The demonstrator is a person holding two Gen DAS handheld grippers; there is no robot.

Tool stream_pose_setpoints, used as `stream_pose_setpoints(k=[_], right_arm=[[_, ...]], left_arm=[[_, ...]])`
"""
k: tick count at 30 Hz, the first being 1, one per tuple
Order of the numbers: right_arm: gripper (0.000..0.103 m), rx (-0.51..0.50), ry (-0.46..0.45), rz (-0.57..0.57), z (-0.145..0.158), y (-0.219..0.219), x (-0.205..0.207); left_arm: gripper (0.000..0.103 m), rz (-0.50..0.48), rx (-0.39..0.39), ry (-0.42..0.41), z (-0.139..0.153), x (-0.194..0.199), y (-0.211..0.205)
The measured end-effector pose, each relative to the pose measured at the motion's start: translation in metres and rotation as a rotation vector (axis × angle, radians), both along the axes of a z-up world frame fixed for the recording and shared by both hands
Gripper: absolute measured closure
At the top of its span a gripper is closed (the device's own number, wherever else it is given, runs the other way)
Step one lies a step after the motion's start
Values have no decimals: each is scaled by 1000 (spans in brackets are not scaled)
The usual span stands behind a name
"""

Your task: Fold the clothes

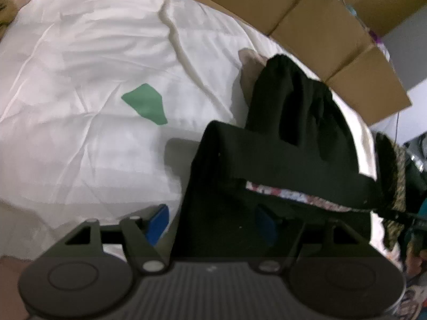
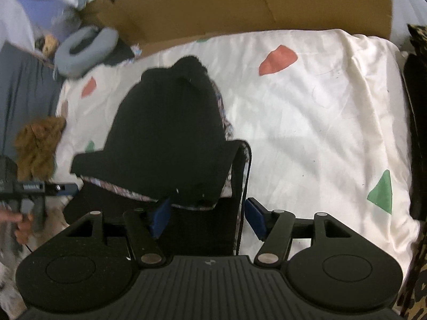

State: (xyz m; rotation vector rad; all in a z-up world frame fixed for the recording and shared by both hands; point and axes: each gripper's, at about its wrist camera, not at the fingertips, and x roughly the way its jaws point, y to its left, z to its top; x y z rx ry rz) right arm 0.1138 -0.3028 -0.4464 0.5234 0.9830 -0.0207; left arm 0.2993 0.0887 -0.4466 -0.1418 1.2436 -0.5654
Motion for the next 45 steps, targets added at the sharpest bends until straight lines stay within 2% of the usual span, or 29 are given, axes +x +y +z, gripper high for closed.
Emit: stream_pose_setpoints(k=[4,8,12,24,37,45], right_arm=[[35,-35,22,32,-7,12,5],[34,-95,55,58,-16,20,11],[34,-137,79,77,-25,26,16],[34,-212,60,107,-27,25,41],[34,-265,21,80,-16,9,83],[34,-307,-35,32,4,-3,102]], left_arm=[[25,-15,23,-5,-6,1,-4],[19,-68,57,-43,-7,-1,-13],[18,-106,88,-88,-8,0,-20],[17,-145,122,-171,-6,22,-33],[16,-124,92,-207,1,56,-49],[17,-75,60,-241,23,72,-46]])
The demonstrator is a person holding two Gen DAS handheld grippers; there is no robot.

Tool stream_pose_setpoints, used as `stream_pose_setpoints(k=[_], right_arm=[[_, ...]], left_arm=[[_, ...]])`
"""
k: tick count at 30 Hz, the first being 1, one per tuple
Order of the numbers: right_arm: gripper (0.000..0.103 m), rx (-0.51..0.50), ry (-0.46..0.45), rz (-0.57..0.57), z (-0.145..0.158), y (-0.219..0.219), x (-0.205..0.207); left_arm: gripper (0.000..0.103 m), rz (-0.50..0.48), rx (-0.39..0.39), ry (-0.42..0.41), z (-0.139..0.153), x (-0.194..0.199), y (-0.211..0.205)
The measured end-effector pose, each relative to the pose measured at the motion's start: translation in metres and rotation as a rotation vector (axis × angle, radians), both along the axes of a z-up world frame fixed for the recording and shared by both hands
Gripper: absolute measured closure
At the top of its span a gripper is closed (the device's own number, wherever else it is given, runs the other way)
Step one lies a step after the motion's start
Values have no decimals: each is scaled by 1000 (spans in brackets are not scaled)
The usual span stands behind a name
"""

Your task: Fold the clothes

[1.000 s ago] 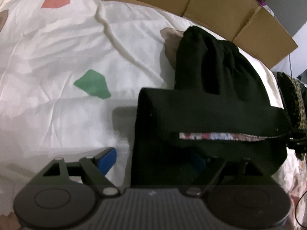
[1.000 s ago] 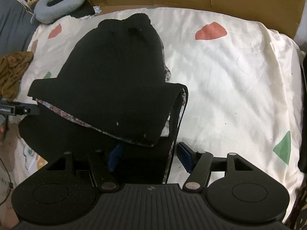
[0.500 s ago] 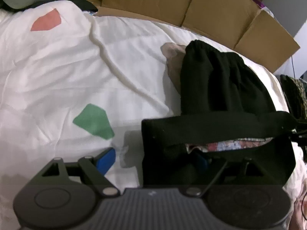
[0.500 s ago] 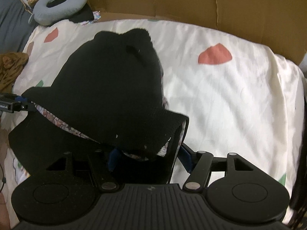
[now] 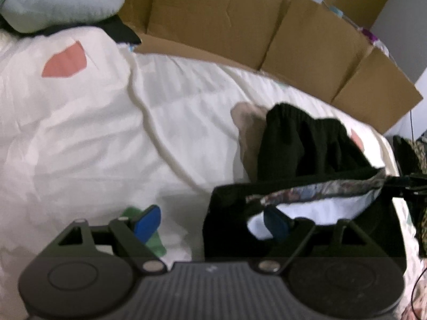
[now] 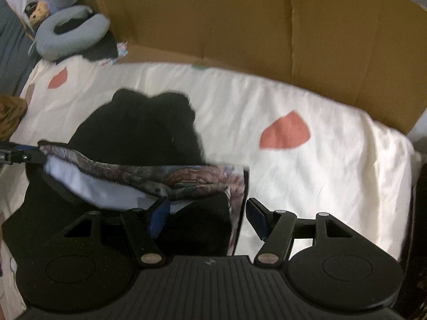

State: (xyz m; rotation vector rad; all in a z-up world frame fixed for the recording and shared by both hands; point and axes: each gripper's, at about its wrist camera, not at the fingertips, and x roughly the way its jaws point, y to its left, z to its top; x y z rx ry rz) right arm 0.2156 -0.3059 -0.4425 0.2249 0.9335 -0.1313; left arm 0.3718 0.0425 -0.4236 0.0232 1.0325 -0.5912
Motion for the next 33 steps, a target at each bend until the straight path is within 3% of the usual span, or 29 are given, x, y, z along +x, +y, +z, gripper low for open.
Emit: stream_pose_setpoints(k=[8,13,21,33], right_arm=[[34,18,-63,-57,23,-14,-15],[34,46,-73,-47,30,-14,-37],[34,83,25,-3,0,-5,-51],[34,60,51,12,-24,-1,-10]], left_arm=[[17,29,-35,-15,22,-9,18],[18,-44,-22,-8,25,-26,23],[23,-73,30,50,-1,-38,20],[26,-92,38,22,-20,-9,-5]])
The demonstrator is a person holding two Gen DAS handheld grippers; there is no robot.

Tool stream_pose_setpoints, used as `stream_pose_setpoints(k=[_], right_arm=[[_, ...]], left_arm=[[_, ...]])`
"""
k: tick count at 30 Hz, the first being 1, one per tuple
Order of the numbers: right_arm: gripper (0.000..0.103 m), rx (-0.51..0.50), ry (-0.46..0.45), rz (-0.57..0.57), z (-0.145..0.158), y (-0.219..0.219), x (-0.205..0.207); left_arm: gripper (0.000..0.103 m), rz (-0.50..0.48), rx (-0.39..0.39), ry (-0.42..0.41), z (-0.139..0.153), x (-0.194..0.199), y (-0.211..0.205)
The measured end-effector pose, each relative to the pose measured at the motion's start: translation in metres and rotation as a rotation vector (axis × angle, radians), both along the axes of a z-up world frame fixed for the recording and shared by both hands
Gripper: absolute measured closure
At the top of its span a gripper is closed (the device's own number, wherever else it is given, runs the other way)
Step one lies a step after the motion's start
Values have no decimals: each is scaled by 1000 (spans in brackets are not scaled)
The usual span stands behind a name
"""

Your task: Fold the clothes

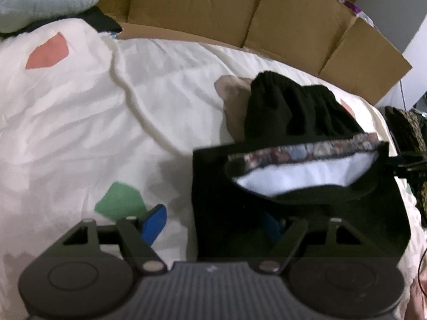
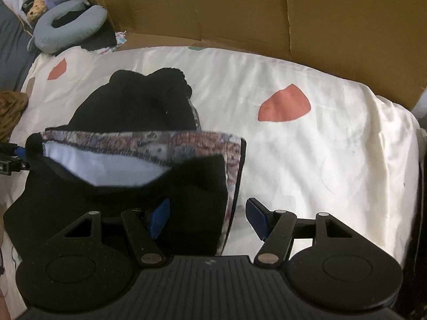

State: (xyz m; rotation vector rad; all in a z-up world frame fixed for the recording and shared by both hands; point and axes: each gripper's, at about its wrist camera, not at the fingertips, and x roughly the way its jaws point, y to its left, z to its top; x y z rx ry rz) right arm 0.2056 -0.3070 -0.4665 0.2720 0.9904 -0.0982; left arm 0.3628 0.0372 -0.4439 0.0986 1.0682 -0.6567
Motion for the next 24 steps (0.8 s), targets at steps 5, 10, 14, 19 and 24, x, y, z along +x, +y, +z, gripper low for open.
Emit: stream_pose_setpoints(k=[5,10,14,19,24], right_arm=[[34,-20,-10,-4,-1,-7,15],[34,-34,-31,-33,7,-14,18],[41,-34,-62,-45,18,-17,10],[48,-16,-113,-30,29,-15,-1],[64,-3,-110,14,28,-9,-1]], left_arm=[[26,41,-4,-11,-3,18,-2],[30,66,-17,-33,6,21,4],[36,53,-43,-45,13,13,8],[46,15,-55,-48,14,6,4],[65,-5,-62,-43,9,5,-2]])
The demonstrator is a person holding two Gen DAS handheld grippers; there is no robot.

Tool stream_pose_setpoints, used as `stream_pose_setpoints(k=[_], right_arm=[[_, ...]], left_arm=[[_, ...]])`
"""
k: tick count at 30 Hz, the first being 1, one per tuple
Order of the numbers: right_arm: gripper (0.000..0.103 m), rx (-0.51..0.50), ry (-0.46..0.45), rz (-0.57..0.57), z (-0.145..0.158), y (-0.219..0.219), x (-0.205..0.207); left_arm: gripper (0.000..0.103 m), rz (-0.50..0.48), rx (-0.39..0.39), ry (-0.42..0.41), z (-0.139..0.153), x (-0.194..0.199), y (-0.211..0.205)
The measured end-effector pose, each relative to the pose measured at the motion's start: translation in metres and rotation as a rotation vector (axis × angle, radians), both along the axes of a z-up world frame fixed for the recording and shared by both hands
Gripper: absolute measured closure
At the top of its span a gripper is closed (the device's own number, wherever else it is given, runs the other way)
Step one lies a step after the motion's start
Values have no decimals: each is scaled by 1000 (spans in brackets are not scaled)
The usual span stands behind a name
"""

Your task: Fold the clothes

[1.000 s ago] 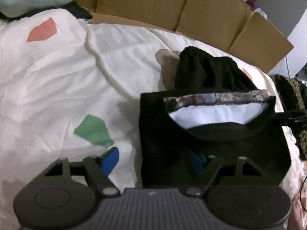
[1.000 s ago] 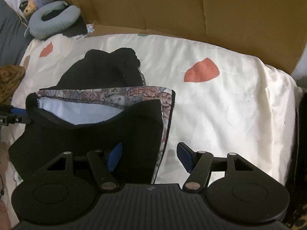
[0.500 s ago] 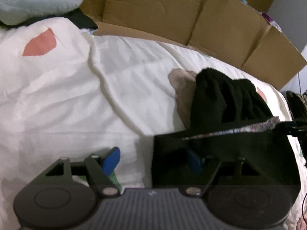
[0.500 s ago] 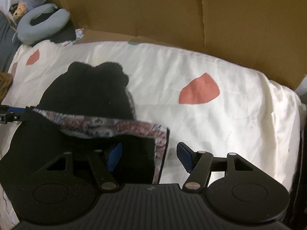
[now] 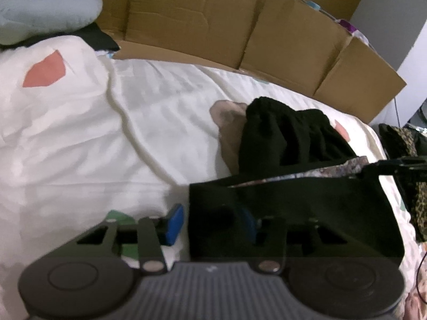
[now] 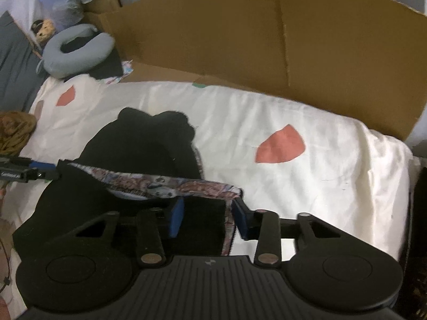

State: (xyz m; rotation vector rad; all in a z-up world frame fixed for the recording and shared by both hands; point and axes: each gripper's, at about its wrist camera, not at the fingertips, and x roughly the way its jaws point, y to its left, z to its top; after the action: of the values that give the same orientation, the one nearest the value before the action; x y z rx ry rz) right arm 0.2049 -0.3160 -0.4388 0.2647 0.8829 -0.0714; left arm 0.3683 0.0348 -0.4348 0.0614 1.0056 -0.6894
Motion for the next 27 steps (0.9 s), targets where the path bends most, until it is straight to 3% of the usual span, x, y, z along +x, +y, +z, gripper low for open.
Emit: stream_pose_setpoints(k=[2,5,7,10,15,20,22,25,27], right_arm=[[66,-4,6,7,-3,1,2],[87,-5,19,10,-6,0,5],[98,1,20,10,-7,-2,6],[100,-21,2,21,-1,-2,4],[101,-35,-51,-5,13,-6,1],[101,-42,-22,-14,5,-8,8],[101,-33,-16,-23,-2,-9,11],[100,3,-3,-39,-12,-12,14],[95,16,-1,-53,-13,-14,13]], left_arm=[[68,-2,7,-2,-2,1,-3],[73,-7,8,-8,-3,1,-5],[89,-2,10,-24,-3,2,-6],[98,15,-2,-46,1,3,-2],[100,48,-25,-77,8,3,5],[99,48,-8,-58,-1,6,2],[99,48,-2,-45,-6,8,0],[83,57,18,-36,-9,10,-1],[57,62,29,-40,-10,9,0]])
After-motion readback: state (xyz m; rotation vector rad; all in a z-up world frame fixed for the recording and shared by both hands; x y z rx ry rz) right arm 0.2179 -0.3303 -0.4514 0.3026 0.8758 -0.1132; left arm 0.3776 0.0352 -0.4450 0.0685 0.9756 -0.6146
